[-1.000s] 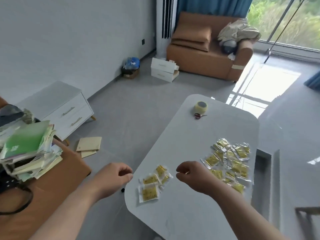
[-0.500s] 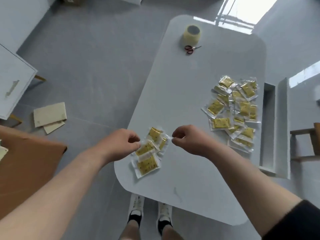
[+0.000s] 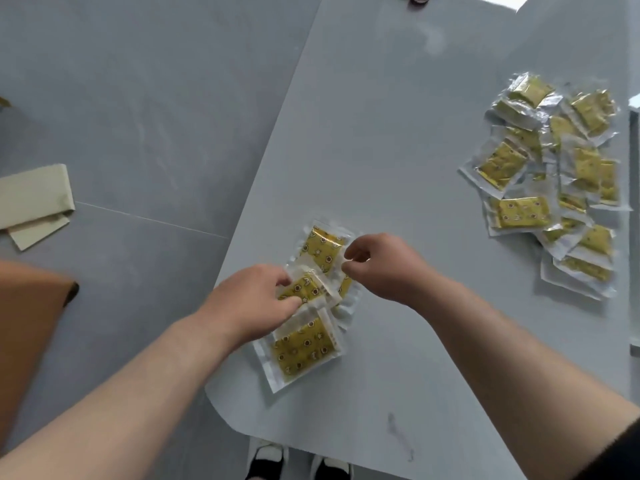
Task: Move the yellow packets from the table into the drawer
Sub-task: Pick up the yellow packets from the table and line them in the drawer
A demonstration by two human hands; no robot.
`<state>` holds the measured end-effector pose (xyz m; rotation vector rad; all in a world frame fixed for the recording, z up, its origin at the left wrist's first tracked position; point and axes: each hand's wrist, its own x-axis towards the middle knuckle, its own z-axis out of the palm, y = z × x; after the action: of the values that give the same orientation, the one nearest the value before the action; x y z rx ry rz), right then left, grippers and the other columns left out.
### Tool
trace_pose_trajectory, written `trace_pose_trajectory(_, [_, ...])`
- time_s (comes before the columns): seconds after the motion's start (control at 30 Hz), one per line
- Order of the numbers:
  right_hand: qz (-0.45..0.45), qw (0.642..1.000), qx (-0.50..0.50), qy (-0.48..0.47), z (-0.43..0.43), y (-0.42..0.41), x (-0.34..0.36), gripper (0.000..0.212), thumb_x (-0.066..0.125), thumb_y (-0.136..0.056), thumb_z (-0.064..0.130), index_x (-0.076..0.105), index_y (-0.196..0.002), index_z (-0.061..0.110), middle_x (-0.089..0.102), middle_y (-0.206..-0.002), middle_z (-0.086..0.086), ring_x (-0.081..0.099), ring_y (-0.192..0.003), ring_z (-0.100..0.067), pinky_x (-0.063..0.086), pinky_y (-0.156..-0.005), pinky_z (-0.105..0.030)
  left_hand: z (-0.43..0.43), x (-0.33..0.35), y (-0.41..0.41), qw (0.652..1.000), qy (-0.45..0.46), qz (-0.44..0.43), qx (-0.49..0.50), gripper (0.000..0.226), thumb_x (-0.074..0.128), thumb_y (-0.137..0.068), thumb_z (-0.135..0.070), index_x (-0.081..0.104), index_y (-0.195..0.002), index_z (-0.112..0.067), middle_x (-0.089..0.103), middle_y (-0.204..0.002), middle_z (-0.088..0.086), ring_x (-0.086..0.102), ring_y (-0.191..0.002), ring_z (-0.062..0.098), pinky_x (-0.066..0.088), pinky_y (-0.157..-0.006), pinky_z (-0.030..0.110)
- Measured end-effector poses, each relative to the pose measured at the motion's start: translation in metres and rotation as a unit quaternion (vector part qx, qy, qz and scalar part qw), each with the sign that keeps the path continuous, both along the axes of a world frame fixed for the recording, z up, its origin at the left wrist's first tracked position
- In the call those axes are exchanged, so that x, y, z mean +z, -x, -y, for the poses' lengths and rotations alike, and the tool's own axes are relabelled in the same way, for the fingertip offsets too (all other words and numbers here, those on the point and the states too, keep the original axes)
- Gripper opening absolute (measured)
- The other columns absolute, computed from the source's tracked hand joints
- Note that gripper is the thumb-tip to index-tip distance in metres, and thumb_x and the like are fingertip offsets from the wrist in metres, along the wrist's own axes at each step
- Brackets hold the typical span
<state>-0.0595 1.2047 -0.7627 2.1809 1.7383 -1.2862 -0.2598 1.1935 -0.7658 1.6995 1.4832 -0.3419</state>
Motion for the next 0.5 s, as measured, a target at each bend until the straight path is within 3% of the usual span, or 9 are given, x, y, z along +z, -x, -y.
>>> trace_pose_trajectory(0.1, [0.012,1.000,-0.028,-0.006,-0.002,0.000,-0.012,0.026,0.057,-0.088,0.031,0.067,-0.109,0.020,0.066,-0.104,0.003,0.062,-0.091,-0.017,0.055,-0.079,-0.032,0.019,-0.016,-0.010,0.997,-0.044,-0.053,-0.040,0.100,0.065,-0.067,-0.070,0.028,-0.146,-0.021,0.034,-0.148,0.000,0.034,-0.135,0.020,0.035,-0.107,0.037])
trace_pose_trajectory(0.17, [0.022,0.999,-0.043,-0.009,-0.003,0.001,-0.017,0.026,0.057,-0.087,0.033,0.067,-0.107,0.020,0.066,-0.101,0.004,0.062,-0.090,-0.017,0.056,-0.080,-0.034,0.031,-0.027,-0.015,0.993,-0.051,-0.088,-0.062,0.123,0.065,-0.059,-0.077,0.008,-0.151,-0.019,0.016,-0.157,0.005,0.017,-0.145,0.025,0.022,-0.116,0.040])
trace_pose_trajectory(0.27, [0.033,0.998,-0.059,-0.008,-0.003,0.002,-0.022,0.022,0.057,-0.087,0.035,0.067,-0.100,0.020,0.067,-0.095,0.004,0.063,-0.088,-0.017,0.057,-0.080,-0.037,0.041,-0.040,-0.017,0.988,-0.098,-0.103,-0.061,0.124,0.066,-0.063,-0.075,0.000,-0.151,-0.016,0.012,-0.158,0.008,0.011,-0.146,0.026,0.014,-0.118,0.040])
trace_pose_trajectory(0.4, [0.048,0.996,-0.077,-0.005,-0.003,0.003,-0.026,0.021,0.057,-0.086,0.035,0.067,-0.093,0.018,0.066,-0.088,0.004,0.063,-0.085,-0.018,0.057,-0.075,-0.034,0.039,-0.044,-0.018,0.984,-0.148,-0.094,-0.044,0.117,0.069,-0.069,-0.066,0.004,-0.151,-0.013,0.028,-0.147,0.005,0.028,-0.136,0.023,0.024,-0.113,0.034])
trace_pose_trajectory(0.5, [0.092,0.989,-0.117,-0.012,-0.001,0.005,-0.026,0.028,0.055,-0.085,0.036,0.062,-0.095,0.012,0.065,-0.090,-0.001,0.060,-0.085,-0.023,0.047,-0.062,-0.028,0.036,-0.045,-0.018,0.987,-0.137,-0.081,-0.018,0.109,0.072,-0.070,-0.060,0.011,-0.149,-0.016,0.039,-0.139,0.002,0.038,-0.129,0.021,0.031,-0.108,0.033])
